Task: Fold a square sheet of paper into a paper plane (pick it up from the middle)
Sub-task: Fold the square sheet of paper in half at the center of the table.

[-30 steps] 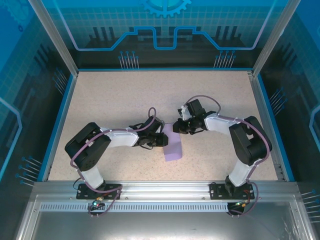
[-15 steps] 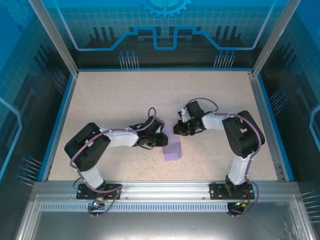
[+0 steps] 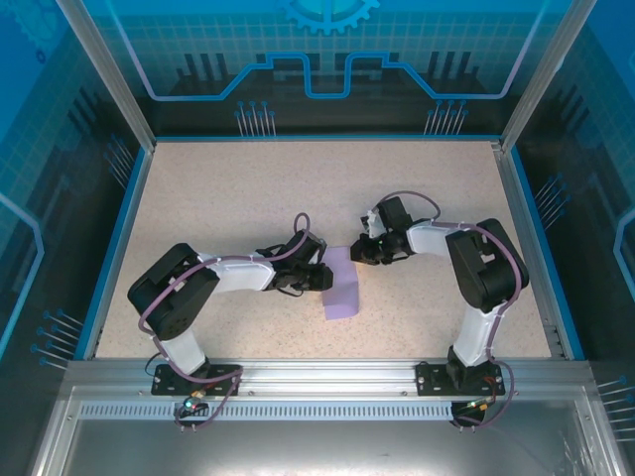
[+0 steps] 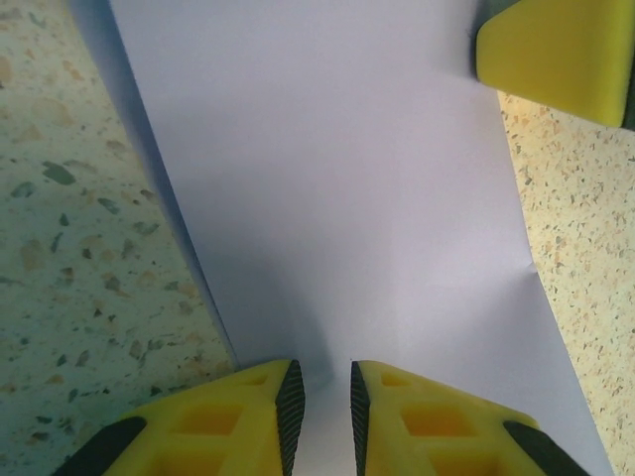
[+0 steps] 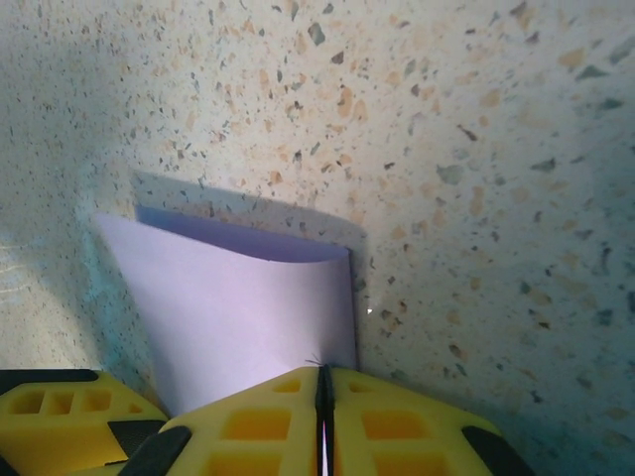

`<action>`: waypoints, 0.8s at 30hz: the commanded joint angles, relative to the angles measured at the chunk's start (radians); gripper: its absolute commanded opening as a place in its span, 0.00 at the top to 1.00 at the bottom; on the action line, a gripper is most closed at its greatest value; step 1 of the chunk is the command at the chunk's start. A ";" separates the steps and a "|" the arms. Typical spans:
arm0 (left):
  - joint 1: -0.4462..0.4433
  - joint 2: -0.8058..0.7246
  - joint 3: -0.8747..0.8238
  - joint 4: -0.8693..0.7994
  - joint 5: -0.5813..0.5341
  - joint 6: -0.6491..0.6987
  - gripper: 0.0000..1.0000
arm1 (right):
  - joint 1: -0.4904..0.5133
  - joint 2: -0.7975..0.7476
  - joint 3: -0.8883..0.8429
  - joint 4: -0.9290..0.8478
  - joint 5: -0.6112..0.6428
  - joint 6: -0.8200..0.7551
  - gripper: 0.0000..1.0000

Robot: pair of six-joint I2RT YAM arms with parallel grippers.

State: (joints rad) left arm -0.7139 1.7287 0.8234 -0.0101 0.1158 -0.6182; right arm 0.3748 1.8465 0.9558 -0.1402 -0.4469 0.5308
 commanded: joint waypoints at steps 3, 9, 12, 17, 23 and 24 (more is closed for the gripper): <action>0.000 0.032 -0.023 -0.137 -0.055 0.031 0.75 | 0.031 -0.014 0.032 0.031 -0.006 0.010 0.89; 0.000 0.027 -0.020 -0.146 -0.056 0.038 0.75 | 0.026 0.042 0.055 0.039 0.008 0.005 0.90; 0.000 0.022 -0.023 -0.152 -0.057 0.041 0.75 | 0.014 0.062 0.072 0.033 0.024 -0.008 0.90; 0.000 0.010 -0.031 -0.160 -0.062 0.039 0.75 | -0.011 0.092 0.091 0.017 0.042 -0.026 0.91; 0.000 0.002 -0.041 -0.175 -0.072 0.042 0.75 | -0.041 0.105 0.101 0.011 0.061 -0.025 0.91; 0.001 0.001 -0.041 -0.178 -0.074 0.043 0.75 | -0.046 0.109 0.104 0.004 0.067 -0.026 0.91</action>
State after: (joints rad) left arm -0.7139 1.7229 0.8238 -0.0219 0.0971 -0.5991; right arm 0.3687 1.9209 1.0328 -0.1177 -0.4454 0.5255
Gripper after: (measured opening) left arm 0.246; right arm 0.093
